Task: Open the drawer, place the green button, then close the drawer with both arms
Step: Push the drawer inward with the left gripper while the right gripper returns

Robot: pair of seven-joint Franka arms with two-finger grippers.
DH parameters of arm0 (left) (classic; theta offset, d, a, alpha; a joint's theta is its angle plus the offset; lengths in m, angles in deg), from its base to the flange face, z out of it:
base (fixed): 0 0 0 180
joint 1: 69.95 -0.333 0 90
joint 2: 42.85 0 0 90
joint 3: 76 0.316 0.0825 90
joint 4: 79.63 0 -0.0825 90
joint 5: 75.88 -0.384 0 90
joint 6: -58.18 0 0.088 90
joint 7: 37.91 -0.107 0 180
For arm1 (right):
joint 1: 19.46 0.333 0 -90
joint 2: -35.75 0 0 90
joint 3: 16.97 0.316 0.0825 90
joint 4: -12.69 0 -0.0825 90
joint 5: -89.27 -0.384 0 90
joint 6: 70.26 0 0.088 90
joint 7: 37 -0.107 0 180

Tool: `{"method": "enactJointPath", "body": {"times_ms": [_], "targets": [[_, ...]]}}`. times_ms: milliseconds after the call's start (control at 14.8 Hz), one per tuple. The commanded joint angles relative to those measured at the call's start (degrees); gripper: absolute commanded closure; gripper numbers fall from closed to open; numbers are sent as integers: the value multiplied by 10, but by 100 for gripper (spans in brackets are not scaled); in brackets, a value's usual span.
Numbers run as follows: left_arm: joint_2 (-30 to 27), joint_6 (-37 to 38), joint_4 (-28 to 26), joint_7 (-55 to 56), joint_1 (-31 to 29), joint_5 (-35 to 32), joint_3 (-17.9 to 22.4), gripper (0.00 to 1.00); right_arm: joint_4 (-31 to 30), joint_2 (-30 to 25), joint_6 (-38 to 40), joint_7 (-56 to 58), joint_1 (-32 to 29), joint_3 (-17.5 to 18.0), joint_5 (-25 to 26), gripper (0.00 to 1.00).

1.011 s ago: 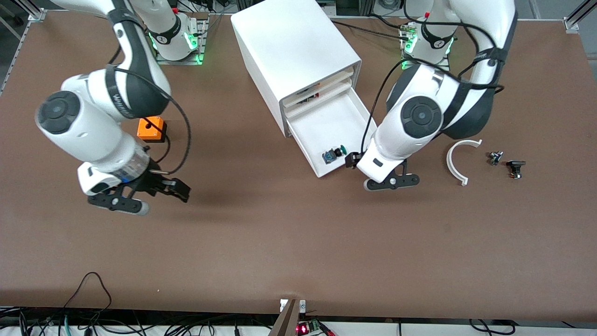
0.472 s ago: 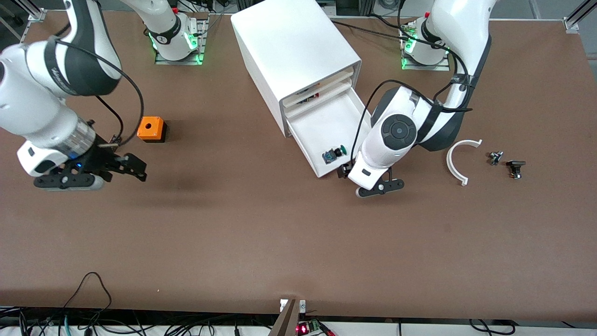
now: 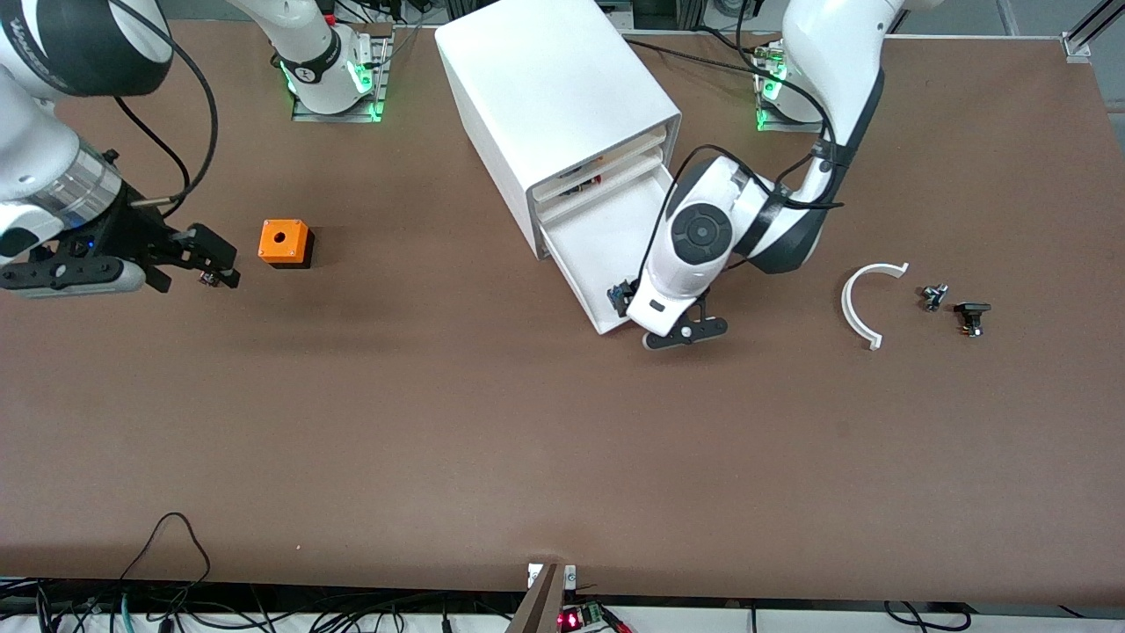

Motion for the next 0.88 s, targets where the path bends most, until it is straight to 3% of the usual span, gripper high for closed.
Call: {"method": "enactJointPath", "body": {"times_ms": [0,202,472,809], "targets": [[-6,-11,-14,33,11,-23,5,7,-15,-34,25,10,0,-1,2,0],[-5,-36,-14,57,10,-39,10,7,-14,-51,52,10,-25,10,7,0],[9,-62,-22,97,15,-68,10,7,-5,-60,64,17,-113,104,15,0],[12,-66,-28,113,16,-82,9,8,60,-31,94,12,-114,103,25,0]]}}
